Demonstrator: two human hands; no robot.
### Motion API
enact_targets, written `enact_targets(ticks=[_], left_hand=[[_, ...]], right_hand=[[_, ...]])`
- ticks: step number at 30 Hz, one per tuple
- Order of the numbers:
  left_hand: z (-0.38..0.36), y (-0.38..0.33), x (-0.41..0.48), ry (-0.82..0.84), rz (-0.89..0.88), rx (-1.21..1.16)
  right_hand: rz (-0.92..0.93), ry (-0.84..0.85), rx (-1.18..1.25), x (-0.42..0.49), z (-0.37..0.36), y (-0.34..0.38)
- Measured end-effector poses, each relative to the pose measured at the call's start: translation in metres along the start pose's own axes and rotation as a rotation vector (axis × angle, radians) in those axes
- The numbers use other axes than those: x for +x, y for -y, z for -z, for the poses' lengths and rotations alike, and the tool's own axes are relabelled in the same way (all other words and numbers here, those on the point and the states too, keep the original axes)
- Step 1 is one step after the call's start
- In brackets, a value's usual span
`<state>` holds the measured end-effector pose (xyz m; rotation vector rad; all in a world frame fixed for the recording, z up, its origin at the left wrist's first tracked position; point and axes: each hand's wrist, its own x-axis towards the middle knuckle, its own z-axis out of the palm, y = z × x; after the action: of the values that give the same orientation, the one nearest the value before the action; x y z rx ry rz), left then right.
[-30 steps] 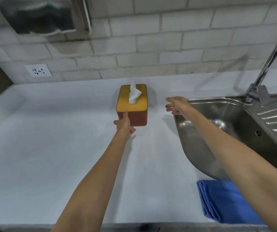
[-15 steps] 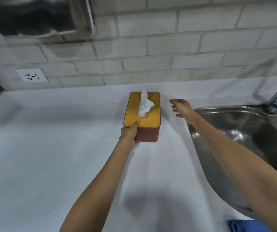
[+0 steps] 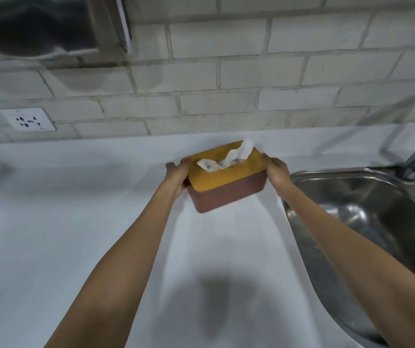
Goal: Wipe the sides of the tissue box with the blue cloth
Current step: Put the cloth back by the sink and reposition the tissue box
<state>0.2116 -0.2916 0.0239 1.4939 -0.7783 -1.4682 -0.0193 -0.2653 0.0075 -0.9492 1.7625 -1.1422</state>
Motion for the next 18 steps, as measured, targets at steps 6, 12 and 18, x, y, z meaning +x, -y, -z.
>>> enact_targets(ticks=[6, 12, 18], left_hand=[[-0.013, -0.014, 0.021, -0.041, -0.013, 0.116], [-0.020, -0.025, 0.029, 0.002, -0.094, 0.222], [-0.024, -0.027, 0.041, 0.019, -0.112, 0.230]], right_hand=[[-0.041, -0.096, 0.028, 0.011, -0.007, -0.004], [-0.086, -0.086, 0.096, 0.020, -0.014, 0.001], [-0.082, -0.068, 0.106, 0.025, -0.022, 0.007]])
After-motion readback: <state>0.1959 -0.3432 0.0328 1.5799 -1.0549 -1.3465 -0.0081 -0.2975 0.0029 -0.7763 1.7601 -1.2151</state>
